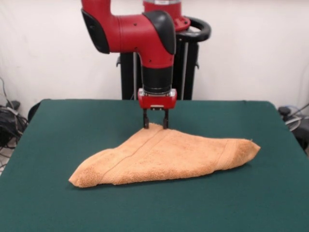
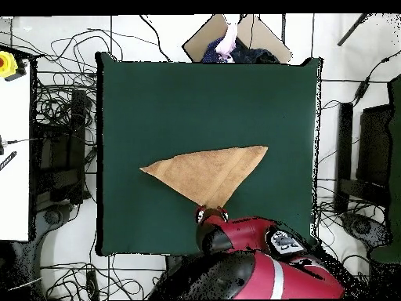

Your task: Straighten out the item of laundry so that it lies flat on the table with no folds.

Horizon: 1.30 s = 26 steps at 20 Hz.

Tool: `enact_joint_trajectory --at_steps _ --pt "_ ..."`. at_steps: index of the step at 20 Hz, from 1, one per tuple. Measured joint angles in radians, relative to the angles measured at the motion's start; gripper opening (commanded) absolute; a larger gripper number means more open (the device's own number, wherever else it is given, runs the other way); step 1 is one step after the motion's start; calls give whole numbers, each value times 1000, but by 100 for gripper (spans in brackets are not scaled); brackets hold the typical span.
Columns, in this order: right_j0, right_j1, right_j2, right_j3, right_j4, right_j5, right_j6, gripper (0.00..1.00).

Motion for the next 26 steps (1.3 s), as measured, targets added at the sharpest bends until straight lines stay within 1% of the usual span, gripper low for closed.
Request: enact_joint_trajectory --at_steps 5,14,23,26 --pt "21 19 -31 -1 0 -67 0 100" --pt "44 34 -63 0 -2 -125 0 100" --pt "45 57 -86 0 -41 -210 0 100" --pt "46 73 -103 1 -54 -267 0 100"
